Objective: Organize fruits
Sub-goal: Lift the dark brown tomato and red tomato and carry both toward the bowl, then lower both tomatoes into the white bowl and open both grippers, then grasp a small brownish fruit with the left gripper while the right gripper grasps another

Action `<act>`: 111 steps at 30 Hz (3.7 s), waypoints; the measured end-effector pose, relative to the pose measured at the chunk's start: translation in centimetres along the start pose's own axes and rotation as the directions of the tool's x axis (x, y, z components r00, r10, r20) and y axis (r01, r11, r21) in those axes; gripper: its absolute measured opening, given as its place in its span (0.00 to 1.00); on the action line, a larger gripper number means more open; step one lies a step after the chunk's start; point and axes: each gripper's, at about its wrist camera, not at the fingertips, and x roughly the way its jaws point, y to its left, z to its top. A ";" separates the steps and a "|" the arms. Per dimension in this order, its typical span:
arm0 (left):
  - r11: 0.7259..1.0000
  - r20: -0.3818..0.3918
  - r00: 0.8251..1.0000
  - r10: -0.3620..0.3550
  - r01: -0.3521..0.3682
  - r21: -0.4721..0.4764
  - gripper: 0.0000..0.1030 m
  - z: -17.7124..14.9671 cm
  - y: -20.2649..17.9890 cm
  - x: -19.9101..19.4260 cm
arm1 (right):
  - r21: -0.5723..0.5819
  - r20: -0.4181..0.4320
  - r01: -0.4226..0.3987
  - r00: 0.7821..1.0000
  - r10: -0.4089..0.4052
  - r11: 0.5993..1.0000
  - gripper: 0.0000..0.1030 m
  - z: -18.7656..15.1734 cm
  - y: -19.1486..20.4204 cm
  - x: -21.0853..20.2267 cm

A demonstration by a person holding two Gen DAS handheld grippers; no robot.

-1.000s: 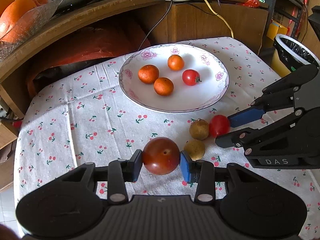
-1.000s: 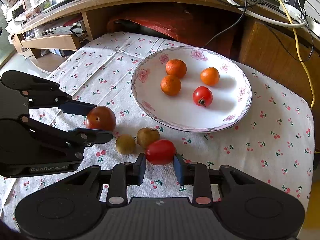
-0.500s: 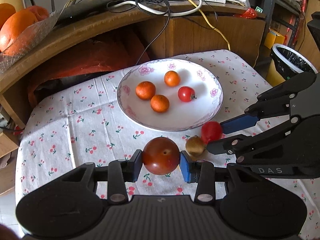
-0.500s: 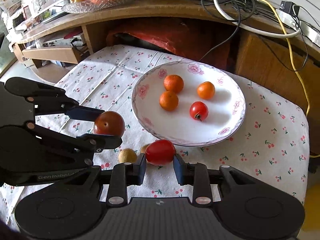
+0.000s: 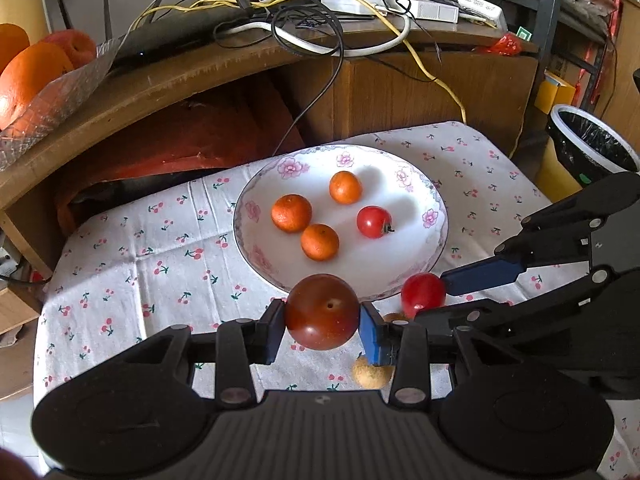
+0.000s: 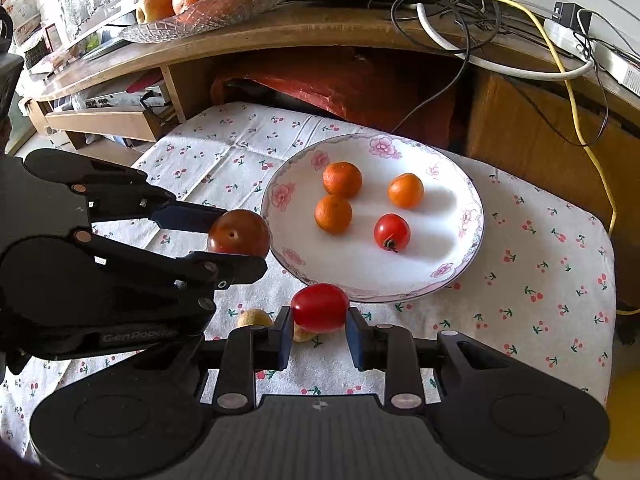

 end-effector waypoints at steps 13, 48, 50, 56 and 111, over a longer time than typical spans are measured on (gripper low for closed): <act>1.000 0.010 1.000 0.015 -0.014 -0.025 0.45 1.1 0.1 0.5 | 0.007 0.038 0.017 0.999 -0.017 1.000 0.22 0.6 -0.4 -0.4; 0.989 -0.002 0.999 0.043 -0.043 -0.141 0.45 2.8 1.6 3.6 | 0.056 0.099 0.065 0.993 -0.070 0.996 0.19 2.4 -2.1 0.8; 0.990 -0.003 0.999 0.044 -0.044 -0.136 0.46 2.8 1.5 3.6 | 0.067 0.101 0.071 0.992 -0.077 0.995 0.19 2.4 -2.4 0.9; 0.993 -0.008 0.999 0.049 -0.049 -0.108 0.47 2.7 0.9 3.8 | 0.094 0.098 0.077 0.991 -0.087 0.993 0.19 2.4 -2.9 0.8; 0.997 -0.066 0.996 -0.056 0.060 0.052 0.47 -2.9 0.4 -0.6 | -0.018 -0.054 -0.035 0.998 0.034 0.999 0.23 -0.1 1.0 3.1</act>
